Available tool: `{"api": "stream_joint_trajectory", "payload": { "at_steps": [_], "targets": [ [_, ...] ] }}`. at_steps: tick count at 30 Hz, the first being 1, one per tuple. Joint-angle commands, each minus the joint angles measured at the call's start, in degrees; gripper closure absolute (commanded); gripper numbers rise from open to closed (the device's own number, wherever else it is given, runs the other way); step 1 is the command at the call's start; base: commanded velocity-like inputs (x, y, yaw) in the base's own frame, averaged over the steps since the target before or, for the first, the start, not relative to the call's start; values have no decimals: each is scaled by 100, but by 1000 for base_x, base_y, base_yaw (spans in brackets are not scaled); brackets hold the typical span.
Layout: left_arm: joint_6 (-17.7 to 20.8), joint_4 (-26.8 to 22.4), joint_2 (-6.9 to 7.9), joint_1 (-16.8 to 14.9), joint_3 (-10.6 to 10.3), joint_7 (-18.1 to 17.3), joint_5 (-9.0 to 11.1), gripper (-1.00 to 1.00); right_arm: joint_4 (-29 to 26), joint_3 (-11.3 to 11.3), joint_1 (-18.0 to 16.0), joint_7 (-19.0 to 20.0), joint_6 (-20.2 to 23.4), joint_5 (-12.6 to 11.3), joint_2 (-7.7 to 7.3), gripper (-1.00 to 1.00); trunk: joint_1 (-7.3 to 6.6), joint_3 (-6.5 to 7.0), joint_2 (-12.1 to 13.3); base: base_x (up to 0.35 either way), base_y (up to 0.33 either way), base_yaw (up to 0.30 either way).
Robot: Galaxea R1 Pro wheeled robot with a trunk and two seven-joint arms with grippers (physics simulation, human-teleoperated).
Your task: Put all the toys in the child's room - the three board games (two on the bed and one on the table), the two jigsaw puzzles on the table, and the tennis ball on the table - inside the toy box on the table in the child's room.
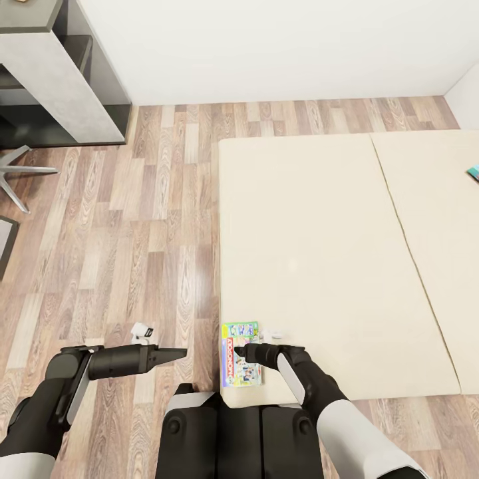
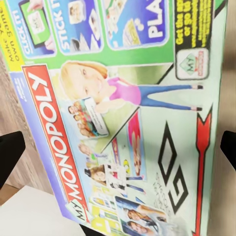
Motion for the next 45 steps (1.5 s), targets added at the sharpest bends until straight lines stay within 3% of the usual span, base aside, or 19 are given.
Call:
{"api": "stream_joint_trajectory", "payload": {
  "at_steps": [1, 45],
  "targets": [
    [60, -2, 1, -1, -1, -23, -6, -100, -7, 3, -1, 5, 26, -12, -2, -100, 3, -6, -9, -5, 7, 0],
    [59, -2, 0, -1, 3, -23, -9, -100, -7, 11, -1, 17, 19, -5, 5, -100, 3, -6, -9, 0, 16, 0]
  ]
}}
